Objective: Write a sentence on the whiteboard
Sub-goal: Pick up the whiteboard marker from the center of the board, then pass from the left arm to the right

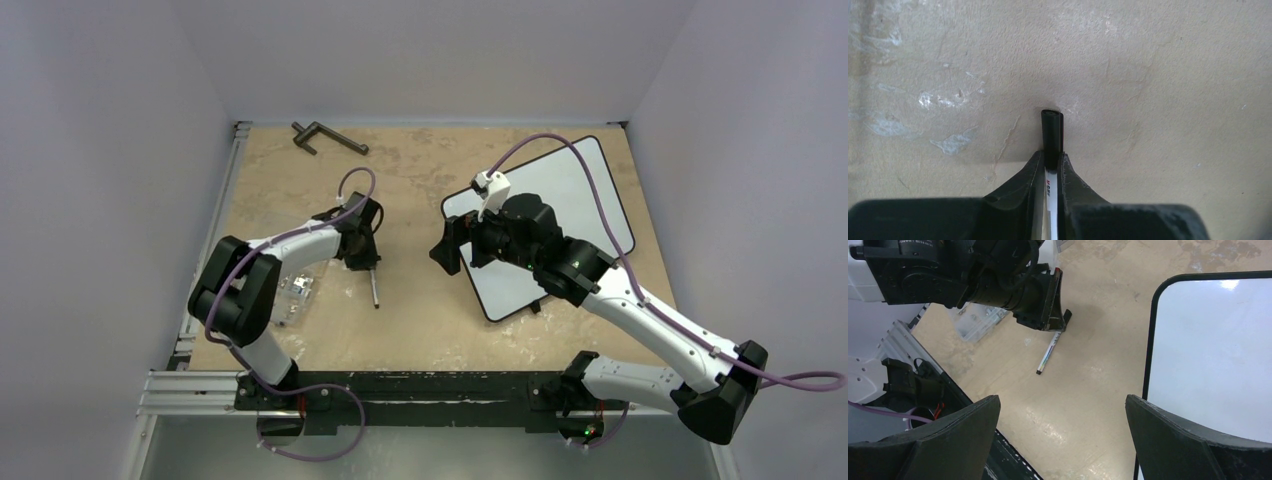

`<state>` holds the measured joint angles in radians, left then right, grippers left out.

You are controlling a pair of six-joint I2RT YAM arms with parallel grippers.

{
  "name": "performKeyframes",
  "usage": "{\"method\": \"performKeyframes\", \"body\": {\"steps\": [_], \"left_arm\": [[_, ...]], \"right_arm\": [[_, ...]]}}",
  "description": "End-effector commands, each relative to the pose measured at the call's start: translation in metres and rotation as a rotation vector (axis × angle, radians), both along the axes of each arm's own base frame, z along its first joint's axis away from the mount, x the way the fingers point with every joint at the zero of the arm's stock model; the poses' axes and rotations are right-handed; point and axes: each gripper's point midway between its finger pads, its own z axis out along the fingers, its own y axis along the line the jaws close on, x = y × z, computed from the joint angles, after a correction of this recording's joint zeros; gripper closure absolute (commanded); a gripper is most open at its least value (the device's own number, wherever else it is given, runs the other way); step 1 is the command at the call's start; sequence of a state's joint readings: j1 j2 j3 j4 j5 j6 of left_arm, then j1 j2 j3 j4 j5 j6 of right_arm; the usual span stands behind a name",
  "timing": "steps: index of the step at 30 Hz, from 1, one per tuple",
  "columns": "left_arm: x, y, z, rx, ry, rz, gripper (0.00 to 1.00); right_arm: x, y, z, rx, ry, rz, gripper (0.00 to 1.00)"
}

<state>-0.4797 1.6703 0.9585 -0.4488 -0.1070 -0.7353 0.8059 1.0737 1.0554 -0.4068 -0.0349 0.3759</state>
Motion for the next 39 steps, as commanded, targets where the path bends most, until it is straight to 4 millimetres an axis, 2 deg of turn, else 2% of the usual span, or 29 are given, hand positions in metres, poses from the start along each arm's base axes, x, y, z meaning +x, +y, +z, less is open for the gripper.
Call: {"method": "performKeyframes", "body": {"steps": [1,3,6,10,16,21,27,33,39], "left_arm": [[0.015,-0.006,0.003,-0.027,-0.035,-0.041,1.0],[0.015,-0.008,0.006,-0.038,-0.039,-0.049,1.0],[0.01,-0.01,0.021,-0.073,-0.054,-0.031,1.0],[0.0,-0.012,0.056,-0.152,-0.078,0.036,1.0],[-0.01,-0.022,0.12,-0.343,-0.158,0.145,1.0],[-0.019,-0.02,0.16,-0.466,-0.212,0.258,1.0],[-0.028,-0.019,0.19,-0.618,-0.248,0.386,1.0],[-0.038,-0.021,0.207,-0.728,-0.249,0.433,1.0],[-0.044,-0.014,0.217,-0.802,-0.294,0.486,1.0]], "right_arm": [[0.001,-0.004,0.003,-0.007,-0.027,-0.009,0.01],[0.0,-0.003,0.001,-0.012,-0.025,-0.007,0.01],[-0.002,-0.001,0.0,-0.003,-0.026,0.014,0.01],[-0.008,0.011,0.001,0.049,-0.035,0.074,0.01],[-0.014,0.039,-0.014,0.162,0.017,0.144,0.01],[-0.015,0.061,-0.005,0.246,-0.01,0.138,0.02],[-0.006,0.08,0.0,0.288,-0.054,0.069,0.11],[-0.004,0.104,-0.001,0.267,-0.082,0.067,0.18],[0.001,0.12,0.002,0.27,-0.097,0.058,0.35]]}}
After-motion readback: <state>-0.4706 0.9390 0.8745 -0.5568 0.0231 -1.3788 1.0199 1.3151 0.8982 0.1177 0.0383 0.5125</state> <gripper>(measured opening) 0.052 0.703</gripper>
